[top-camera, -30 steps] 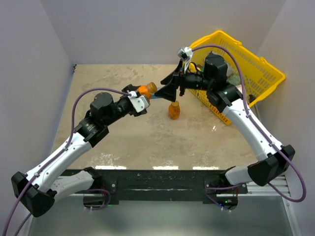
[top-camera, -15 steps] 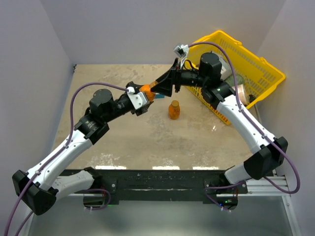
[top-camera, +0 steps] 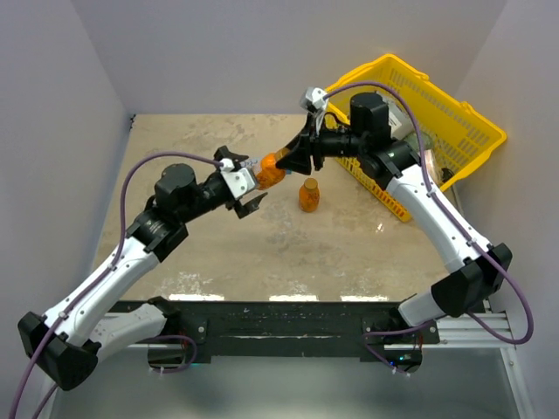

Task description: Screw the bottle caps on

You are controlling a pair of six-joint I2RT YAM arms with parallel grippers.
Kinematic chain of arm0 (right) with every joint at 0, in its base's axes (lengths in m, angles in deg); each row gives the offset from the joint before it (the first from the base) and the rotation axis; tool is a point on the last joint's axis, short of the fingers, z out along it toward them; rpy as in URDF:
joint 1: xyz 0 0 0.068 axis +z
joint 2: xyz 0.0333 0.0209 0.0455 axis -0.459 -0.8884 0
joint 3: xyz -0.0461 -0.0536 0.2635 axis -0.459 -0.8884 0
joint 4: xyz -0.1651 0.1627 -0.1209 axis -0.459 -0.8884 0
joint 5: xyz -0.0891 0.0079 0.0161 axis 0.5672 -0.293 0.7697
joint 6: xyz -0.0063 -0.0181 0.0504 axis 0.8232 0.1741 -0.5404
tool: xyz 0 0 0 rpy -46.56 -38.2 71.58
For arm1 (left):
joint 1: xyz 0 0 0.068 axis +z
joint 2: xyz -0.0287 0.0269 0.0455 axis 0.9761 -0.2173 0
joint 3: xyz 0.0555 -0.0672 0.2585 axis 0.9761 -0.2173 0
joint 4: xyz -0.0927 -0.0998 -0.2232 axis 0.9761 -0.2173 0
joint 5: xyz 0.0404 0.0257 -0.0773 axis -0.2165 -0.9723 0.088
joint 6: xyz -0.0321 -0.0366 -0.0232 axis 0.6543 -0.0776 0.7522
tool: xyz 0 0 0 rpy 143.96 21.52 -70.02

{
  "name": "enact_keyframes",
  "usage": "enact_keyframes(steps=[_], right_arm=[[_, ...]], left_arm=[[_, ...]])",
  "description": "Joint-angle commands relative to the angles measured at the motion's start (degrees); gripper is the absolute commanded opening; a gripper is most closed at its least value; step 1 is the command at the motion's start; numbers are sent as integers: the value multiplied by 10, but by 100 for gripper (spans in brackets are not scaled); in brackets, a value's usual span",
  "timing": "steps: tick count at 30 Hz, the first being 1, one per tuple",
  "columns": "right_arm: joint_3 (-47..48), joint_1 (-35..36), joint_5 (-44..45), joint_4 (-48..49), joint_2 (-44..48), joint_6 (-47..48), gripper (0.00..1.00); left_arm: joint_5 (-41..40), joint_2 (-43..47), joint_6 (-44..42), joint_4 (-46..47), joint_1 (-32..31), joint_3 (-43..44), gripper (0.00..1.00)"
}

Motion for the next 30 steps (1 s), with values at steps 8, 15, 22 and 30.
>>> enact_keyframes(steps=[8,15,22,30], right_arm=[[-192,17,204,-194,121,380,0],[-271,55,268,-144,139,407,0],[-342,59,318,-51,127,389,3],[-348,59,310,-29,91,359,11]], left_arm=[[11,113,110,-34,64,-108,99],[11,95,113,12,84,-108,99],[23,88,111,19,85,-110,99],[25,90,105,22,85,-110,99]])
